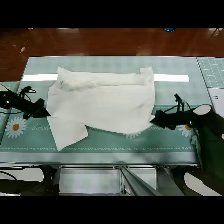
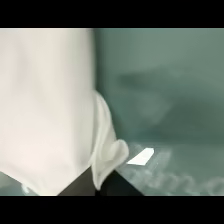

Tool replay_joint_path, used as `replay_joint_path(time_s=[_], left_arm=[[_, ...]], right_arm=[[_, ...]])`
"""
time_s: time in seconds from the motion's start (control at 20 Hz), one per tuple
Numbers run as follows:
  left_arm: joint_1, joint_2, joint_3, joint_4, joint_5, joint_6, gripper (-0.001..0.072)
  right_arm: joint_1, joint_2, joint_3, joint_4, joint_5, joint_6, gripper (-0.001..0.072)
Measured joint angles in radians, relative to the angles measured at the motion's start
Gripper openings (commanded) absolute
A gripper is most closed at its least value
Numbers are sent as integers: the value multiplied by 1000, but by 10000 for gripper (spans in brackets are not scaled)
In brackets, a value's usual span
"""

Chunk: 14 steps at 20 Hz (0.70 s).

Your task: Fold the shirts.

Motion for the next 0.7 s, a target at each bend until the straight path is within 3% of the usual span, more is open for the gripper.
replay_joint_path(time_s=[0.15, 0.4, 0.7], left_arm=[[11, 81, 82, -182, -5, 40, 17], [34, 299, 341, -549, 72, 87, 17], [53, 566, 652, -657, 155, 96, 17]], right_arm=[[19, 44, 199, -15, 43, -6, 20], [27, 121, 713, -196, 132, 71, 20], [29, 238, 1194, -374, 241, 128, 20]])
